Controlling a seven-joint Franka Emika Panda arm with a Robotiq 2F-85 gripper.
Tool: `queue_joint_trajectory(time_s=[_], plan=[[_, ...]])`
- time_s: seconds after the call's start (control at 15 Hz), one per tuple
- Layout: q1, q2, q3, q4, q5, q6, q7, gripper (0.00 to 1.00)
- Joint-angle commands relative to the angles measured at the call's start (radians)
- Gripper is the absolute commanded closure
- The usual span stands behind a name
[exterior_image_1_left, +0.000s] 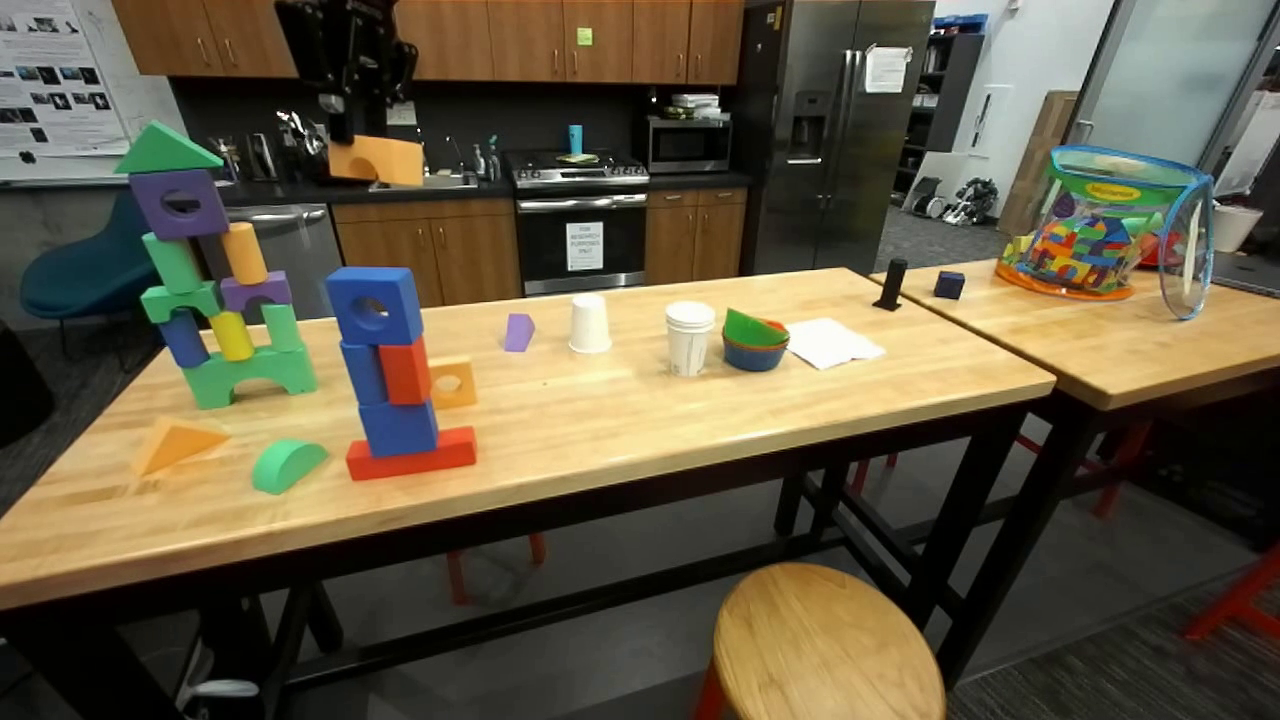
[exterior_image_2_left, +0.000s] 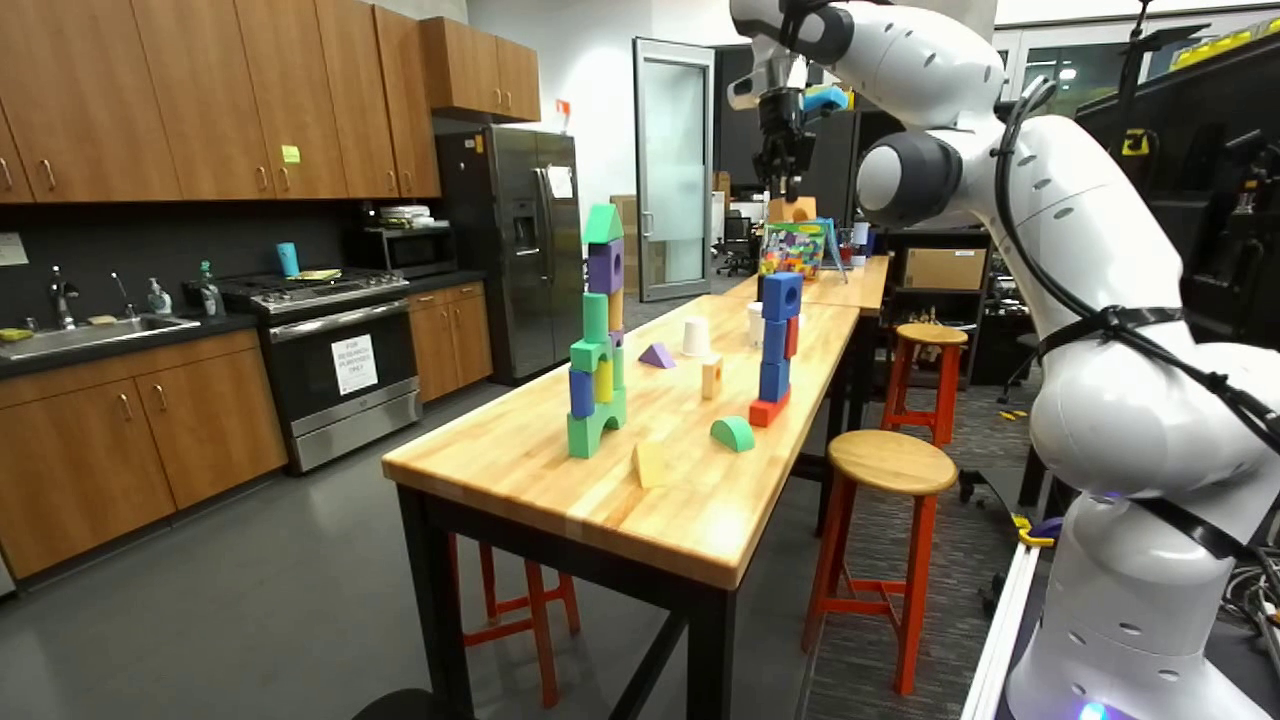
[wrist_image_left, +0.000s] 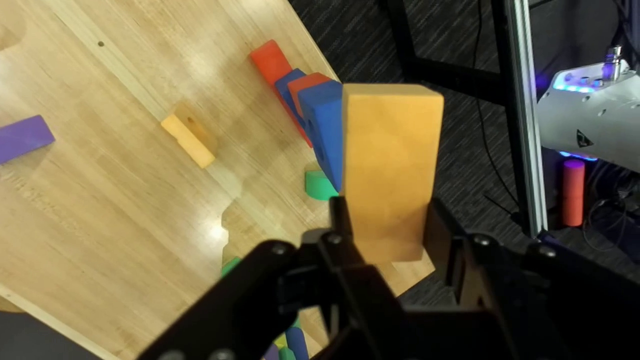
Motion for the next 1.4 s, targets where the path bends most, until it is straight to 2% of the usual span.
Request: queue_joint_trajectory(time_s=[0.0,0.47,1.33], plan=[[0.019,0.008,-0.012,0.02,-0.021,-0.01,-0.041,0.85],[0.02,0.012,-0.013,0.009,-0.02,0.027,-0.069,0.85],[0.018,0.034,-0.013,0.015,-0.007,0.017,-0.048,0.85]])
